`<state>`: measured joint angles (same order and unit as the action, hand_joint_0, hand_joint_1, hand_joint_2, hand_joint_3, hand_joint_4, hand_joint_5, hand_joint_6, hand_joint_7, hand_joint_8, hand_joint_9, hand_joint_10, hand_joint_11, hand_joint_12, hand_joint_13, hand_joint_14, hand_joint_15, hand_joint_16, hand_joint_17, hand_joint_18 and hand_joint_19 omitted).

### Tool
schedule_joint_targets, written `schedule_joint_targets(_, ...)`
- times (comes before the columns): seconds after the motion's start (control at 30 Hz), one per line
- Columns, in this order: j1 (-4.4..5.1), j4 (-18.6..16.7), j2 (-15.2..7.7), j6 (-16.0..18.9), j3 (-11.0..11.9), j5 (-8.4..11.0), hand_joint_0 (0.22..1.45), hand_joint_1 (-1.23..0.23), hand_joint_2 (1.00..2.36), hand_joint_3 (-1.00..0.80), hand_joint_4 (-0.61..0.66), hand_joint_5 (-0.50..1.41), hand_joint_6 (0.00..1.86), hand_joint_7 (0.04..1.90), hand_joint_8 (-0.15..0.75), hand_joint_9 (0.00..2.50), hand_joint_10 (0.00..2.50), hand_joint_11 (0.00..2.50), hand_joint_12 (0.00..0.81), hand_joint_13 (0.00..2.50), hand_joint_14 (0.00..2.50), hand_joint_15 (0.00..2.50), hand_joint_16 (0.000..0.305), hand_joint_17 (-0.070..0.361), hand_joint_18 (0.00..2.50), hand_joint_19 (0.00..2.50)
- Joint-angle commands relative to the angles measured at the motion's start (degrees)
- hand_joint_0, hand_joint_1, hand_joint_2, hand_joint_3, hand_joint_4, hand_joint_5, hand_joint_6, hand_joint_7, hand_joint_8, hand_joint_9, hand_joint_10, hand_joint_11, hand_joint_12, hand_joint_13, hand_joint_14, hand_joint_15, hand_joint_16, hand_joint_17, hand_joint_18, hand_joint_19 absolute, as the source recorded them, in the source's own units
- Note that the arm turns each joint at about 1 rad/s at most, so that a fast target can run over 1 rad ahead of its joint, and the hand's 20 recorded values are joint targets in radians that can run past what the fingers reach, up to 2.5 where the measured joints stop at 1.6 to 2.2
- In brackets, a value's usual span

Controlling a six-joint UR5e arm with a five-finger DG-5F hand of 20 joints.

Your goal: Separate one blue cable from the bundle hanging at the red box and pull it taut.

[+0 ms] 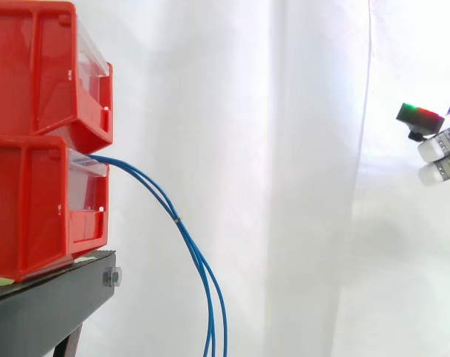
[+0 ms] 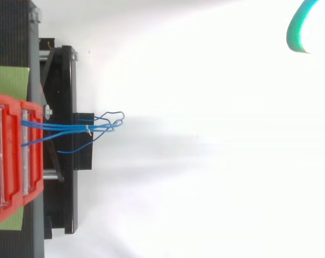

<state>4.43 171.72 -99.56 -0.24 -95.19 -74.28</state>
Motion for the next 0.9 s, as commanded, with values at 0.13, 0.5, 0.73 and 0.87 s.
schedule_joint_targets(0.13, 0.23, -4.5, -1.1, -2.0, 0.0, 2.12, 0.54, -0.57, 1.00, -0.45, 0.29, -0.22, 0.50, 0.82, 0.326, 0.61, 0.01, 0.23, 0.255, 0.38, 0.00, 0.06, 0.024, 0.053, 0.23, 0.00)
schedule_joint_targets(0.5, 0.49, -9.0, -5.6, -3.3, 0.0, 1.86, 0.53, -0.62, 1.00, -0.49, 0.25, -0.22, 0.50, 0.81, 0.291, 0.56, 0.01, 0.22, 0.233, 0.30, 0.00, 0.03, 0.020, 0.045, 0.04, 0.00)
schedule_joint_targets(0.73, 1.28, -12.4, -7.4, -4.2, 0.0, 4.06, 0.52, -0.61, 1.00, -0.48, 0.27, -0.21, 0.50, 0.82, 0.309, 0.61, 0.01, 0.24, 0.248, 0.33, 0.00, 0.05, 0.022, 0.050, 0.08, 0.00)
schedule_joint_targets(0.87, 1.64, -14.7, -9.1, -4.2, 0.2, 4.94, 0.52, -0.60, 1.00, -0.48, 0.28, -0.21, 0.50, 0.82, 0.314, 0.63, 0.01, 0.24, 0.252, 0.34, 0.00, 0.06, 0.023, 0.052, 0.10, 0.00)
